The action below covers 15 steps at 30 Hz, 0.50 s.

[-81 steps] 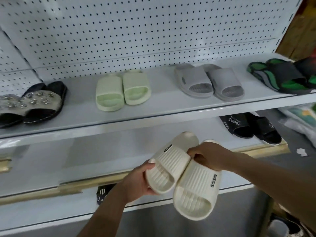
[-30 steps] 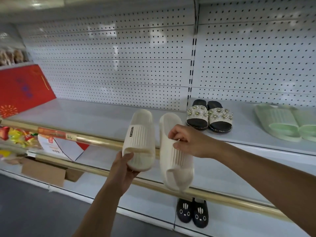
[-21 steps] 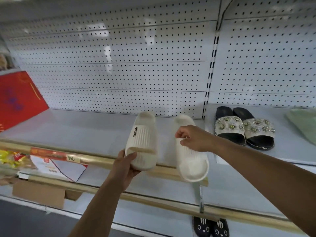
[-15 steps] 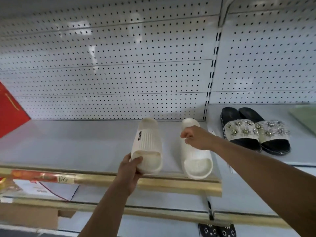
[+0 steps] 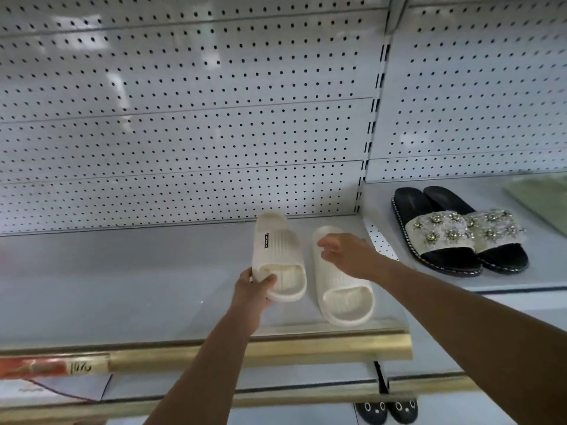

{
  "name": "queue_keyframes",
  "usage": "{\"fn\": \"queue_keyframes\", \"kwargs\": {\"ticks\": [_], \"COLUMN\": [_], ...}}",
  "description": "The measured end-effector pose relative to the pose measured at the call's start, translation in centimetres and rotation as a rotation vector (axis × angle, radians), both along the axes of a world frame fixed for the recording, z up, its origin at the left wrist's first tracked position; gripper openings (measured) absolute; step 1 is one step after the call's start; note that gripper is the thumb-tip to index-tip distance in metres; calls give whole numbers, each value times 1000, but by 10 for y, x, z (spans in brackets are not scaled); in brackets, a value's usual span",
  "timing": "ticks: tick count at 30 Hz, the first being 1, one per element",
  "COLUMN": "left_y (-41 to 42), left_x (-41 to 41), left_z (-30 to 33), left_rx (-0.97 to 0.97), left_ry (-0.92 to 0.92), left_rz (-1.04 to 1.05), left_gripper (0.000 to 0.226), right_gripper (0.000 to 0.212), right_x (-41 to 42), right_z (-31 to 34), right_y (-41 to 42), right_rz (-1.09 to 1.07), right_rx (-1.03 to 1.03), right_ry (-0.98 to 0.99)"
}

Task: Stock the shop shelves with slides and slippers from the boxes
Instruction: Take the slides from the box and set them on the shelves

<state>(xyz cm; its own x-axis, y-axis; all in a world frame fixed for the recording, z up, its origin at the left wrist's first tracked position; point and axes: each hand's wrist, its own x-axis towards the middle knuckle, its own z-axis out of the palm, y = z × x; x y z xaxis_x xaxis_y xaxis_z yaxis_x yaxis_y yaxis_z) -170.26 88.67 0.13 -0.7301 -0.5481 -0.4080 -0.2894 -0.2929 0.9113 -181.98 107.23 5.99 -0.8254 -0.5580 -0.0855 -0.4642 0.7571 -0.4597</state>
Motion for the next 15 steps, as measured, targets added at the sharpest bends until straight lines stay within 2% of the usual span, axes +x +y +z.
{"fn": "queue_keyframes", "kwargs": {"ticks": [3,5,7,9,10,12,15], "left_y": [-3,-4,-4,-3,-3,2,26], "left_x": [-5,-5,-1,3,5,10,15], "left_z": [-2,-2,3,10,14,27,55], "left_rx": [-342,-499,-642,-747,-750,-662,-465], "left_ry": [-156,-246,-395,-453,-421,-246,-5], "left_rz": [-155,-237,-324,-329,-290,-163,-129], "left_gripper": [56,57,67,68,68,59,35], "right_gripper": [38,39,40,41,40,37,28], "right_x": [4,6,10,17,21,29,42], "right_z": [0,-1,0,7,11,19,29], "right_y": [0,1,3,8,11,20,42], "right_rz": [-28,-49,-61,-55,-37,2,-3], "right_rx": [-27,-39,-71,-127,-158,-241,-393], "right_ry": [-12,-44,-68,-74,-61,-37,-20]}}
